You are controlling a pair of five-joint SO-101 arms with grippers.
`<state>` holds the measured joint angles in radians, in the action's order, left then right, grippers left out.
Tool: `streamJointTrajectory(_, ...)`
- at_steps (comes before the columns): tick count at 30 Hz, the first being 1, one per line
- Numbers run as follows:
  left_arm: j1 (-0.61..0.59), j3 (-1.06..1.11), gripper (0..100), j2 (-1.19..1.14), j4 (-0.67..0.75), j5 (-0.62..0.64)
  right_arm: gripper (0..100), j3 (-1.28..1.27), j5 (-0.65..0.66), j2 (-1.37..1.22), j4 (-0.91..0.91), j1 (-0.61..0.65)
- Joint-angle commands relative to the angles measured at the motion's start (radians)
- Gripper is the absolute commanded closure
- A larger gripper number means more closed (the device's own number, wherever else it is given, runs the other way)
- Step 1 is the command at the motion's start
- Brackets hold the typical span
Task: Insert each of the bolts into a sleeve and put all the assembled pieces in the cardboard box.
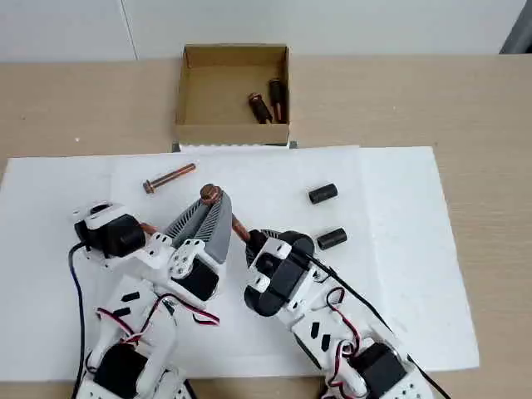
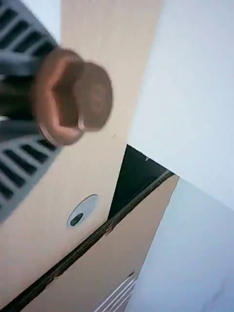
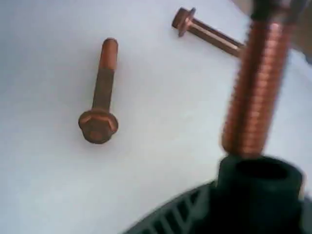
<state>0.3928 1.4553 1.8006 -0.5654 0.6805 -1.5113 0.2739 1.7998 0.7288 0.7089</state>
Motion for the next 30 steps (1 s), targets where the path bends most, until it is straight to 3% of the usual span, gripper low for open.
streamJointTrajectory(1,0.003,-0.016,99,0.014,0.029,0.008,99.5,0.017,0.026,0.008,-0.031,0.007)
streamJointTrajectory(30,0.055,0.061,99,0.015,0.034,0.017,99.5,0.029,0.031,0.008,-0.031,0.012)
